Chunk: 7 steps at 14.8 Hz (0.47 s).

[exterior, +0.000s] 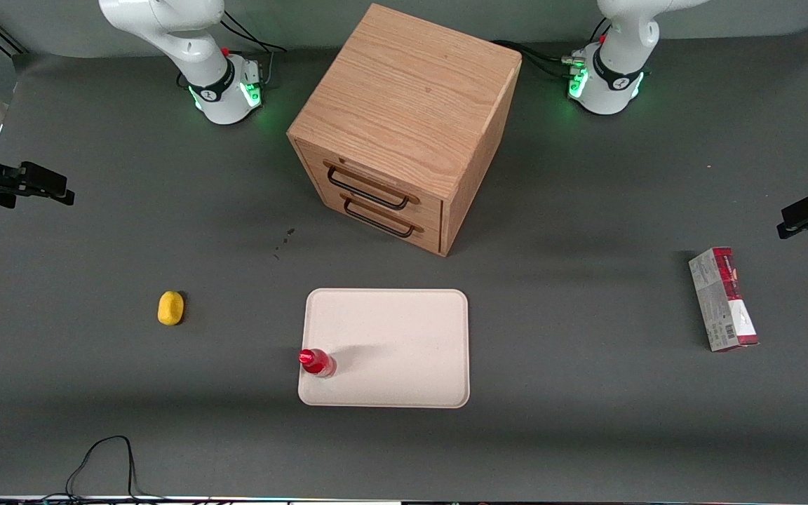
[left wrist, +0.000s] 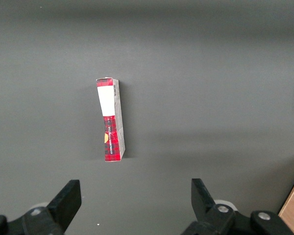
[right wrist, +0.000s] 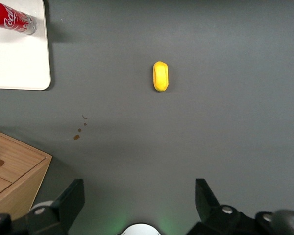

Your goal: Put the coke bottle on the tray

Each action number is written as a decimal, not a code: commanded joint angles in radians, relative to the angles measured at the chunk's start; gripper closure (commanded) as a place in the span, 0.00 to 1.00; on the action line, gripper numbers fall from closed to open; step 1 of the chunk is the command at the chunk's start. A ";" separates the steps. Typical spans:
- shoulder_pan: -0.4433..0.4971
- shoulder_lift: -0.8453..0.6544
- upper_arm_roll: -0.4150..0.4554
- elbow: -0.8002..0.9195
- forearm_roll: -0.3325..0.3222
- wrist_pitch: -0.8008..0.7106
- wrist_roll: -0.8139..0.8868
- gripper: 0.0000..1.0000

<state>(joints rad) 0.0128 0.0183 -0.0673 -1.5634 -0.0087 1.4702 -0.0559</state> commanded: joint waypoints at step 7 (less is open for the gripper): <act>0.001 -0.006 0.004 -0.009 0.001 0.009 0.031 0.00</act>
